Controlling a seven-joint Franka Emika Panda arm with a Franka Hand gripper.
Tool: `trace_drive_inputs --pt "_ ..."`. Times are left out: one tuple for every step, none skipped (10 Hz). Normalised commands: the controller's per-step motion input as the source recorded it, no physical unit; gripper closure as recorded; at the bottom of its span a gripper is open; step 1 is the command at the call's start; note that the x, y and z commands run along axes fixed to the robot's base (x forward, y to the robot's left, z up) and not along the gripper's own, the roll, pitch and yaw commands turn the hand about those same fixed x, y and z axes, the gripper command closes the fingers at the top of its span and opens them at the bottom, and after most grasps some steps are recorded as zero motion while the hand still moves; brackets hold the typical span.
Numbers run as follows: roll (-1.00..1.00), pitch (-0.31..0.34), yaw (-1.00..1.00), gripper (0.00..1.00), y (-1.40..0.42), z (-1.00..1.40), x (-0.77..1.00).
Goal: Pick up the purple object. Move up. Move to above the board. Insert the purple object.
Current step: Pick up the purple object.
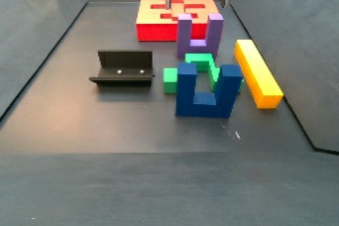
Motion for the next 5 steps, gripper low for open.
trace_drive_inputs --pt "0.00 -0.010 0.00 0.00 0.00 0.00 -0.04" --pt "0.00 -0.004 0.00 0.00 0.00 0.00 0.00" --pt "0.00 0.000 0.00 0.00 -0.09 -0.01 0.00" --pt "0.16 0.000 0.00 0.00 -0.38 0.00 0.00" --pt "0.27 0.120 0.01 0.00 -0.59 -0.07 0.34"
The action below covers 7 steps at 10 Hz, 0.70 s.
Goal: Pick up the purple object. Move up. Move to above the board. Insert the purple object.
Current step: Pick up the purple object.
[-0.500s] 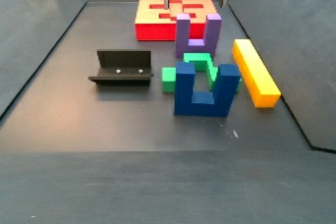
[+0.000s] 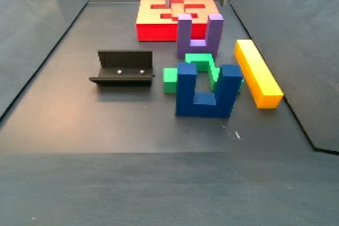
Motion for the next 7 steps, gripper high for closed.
trace_drive_inputs --pt "0.30 0.176 0.00 0.00 -0.61 -0.20 0.43" --pt "0.27 0.139 0.00 0.00 -0.58 -0.24 0.38" --pt "0.23 0.153 0.00 0.00 -0.62 -0.30 0.56" --pt "0.22 0.121 0.00 0.00 -0.69 -0.33 0.57" --pt "0.19 0.117 0.00 0.00 -0.64 -0.29 0.59" --pt "0.14 0.060 0.00 0.00 -0.57 -0.27 0.40" --pt "0.00 0.000 0.00 0.00 -0.29 -0.26 0.13"
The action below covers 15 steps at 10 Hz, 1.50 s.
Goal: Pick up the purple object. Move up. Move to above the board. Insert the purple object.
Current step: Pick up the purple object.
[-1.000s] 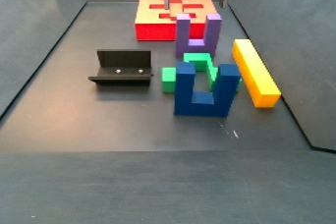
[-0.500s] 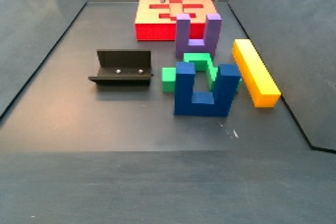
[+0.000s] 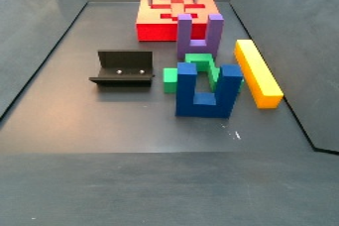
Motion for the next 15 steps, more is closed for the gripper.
trace_drive_inputs --pt "-0.05 -0.067 0.00 0.00 -0.28 -0.26 0.00" --pt "-0.10 -0.154 0.03 0.00 -0.26 -0.39 -0.09" --pt "-0.12 -0.149 0.13 0.00 -0.24 -0.35 -0.13" --pt "-0.07 -0.130 0.16 0.00 -0.30 -0.25 -0.18" --pt "-0.07 -0.100 0.15 0.00 -0.24 -0.30 0.00" --pt "-0.05 -0.083 0.14 0.00 -0.22 -0.37 0.00" --pt "-0.02 -0.060 0.12 0.00 -0.17 -0.37 -0.05" --pt "0.00 0.000 0.10 0.00 -0.04 -0.36 0.00" --pt "0.00 0.000 0.08 0.00 0.00 -0.39 -0.02" --pt "0.03 0.010 0.00 0.00 0.00 -0.36 -0.11" --pt "0.05 0.026 0.00 0.00 0.00 -0.36 -0.25" --pt "0.07 0.049 -0.04 0.00 -0.01 -0.14 -0.09" --pt "0.03 0.000 0.00 0.00 0.00 -0.01 0.00" --pt "0.14 0.001 -0.02 0.00 0.04 -0.07 -0.03" --pt "0.02 0.000 0.00 0.00 0.00 0.00 0.00"
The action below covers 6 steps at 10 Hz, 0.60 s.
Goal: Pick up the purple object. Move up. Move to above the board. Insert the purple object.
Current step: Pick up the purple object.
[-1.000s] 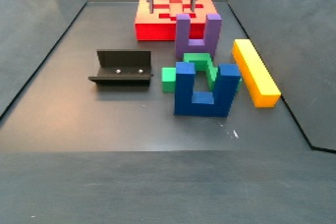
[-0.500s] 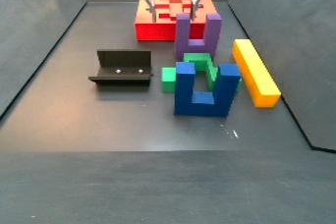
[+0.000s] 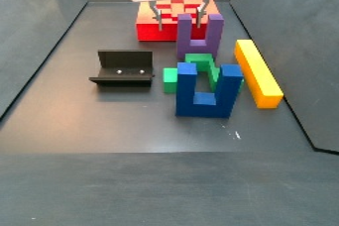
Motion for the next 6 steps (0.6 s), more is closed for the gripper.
trace_drive_inputs --pt "0.00 0.000 0.00 1.00 0.00 0.00 0.00" --pt "0.00 0.000 0.00 1.00 0.00 0.00 0.00" --pt "0.00 0.000 0.00 1.00 0.00 0.00 0.00" --pt "0.00 0.000 0.00 1.00 0.00 0.00 0.00" --pt "0.00 0.000 0.00 1.00 0.00 0.00 0.00" --pt "0.00 0.000 0.00 1.00 0.00 0.00 0.00"
